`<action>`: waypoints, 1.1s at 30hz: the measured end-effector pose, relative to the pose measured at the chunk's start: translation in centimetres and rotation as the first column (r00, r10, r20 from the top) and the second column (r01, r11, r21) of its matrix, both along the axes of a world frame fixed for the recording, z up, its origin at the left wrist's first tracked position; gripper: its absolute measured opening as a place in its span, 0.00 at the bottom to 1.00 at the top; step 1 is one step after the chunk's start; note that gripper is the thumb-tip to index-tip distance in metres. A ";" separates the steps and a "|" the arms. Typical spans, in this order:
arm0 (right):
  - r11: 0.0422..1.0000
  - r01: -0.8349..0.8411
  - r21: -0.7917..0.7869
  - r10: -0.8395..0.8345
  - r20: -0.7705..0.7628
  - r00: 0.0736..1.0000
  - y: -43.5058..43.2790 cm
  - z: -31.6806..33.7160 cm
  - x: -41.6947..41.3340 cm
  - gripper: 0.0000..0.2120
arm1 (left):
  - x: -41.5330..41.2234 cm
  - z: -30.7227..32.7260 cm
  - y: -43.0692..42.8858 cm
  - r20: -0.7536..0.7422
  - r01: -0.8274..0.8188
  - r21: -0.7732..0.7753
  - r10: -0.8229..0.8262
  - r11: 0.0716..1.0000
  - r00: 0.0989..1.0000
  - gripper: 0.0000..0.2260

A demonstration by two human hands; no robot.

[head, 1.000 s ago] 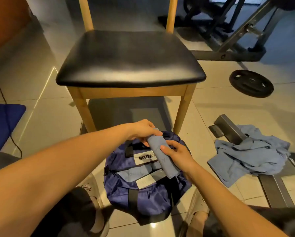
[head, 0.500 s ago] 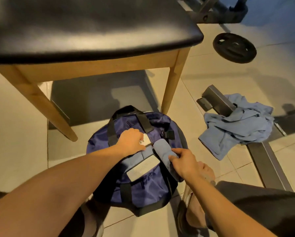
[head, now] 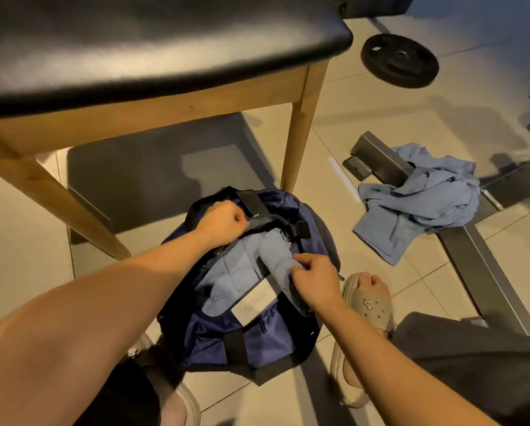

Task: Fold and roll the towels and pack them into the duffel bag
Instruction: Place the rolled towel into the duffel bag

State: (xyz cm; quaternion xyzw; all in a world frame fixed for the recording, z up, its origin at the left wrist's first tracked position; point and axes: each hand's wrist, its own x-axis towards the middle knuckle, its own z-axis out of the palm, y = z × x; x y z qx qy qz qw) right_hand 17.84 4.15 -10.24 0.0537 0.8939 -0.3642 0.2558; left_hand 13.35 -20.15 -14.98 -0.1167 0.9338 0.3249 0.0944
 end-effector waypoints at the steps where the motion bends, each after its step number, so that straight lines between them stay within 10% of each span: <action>1: 1.000 0.003 -0.007 -0.003 0.000 1.000 -0.7 -0.2 -0.2 0.15 | -0.2 0.5 -0.6 -0.018 -0.018 0.020 0.018 1.000 1.000 0.13; 14: 0.992 0.124 -0.030 -0.126 -0.075 0.989 -3.8 -3.9 -0.4 0.17 | 1.2 0.7 -1.3 0.121 0.191 0.153 -0.210 0.970 0.970 0.09; 20: 0.976 0.215 -0.014 -0.215 -0.149 0.965 -3.2 -4.7 -0.5 0.17 | 1.1 0.1 -0.5 0.042 0.291 -0.020 -0.290 0.956 0.956 0.02; 25: 0.983 0.175 -0.060 -0.182 -0.158 0.970 -3.2 -4.8 -0.4 0.16 | 1.2 -1.0 2.3 -0.052 0.408 -0.150 -0.420 0.900 0.906 0.28; 33: 0.976 0.159 -0.152 -0.189 -0.209 0.959 -2.8 -5.2 -1.0 0.14 | 0.9 -2.1 3.2 -0.086 0.320 -0.117 -0.331 0.940 0.940 0.33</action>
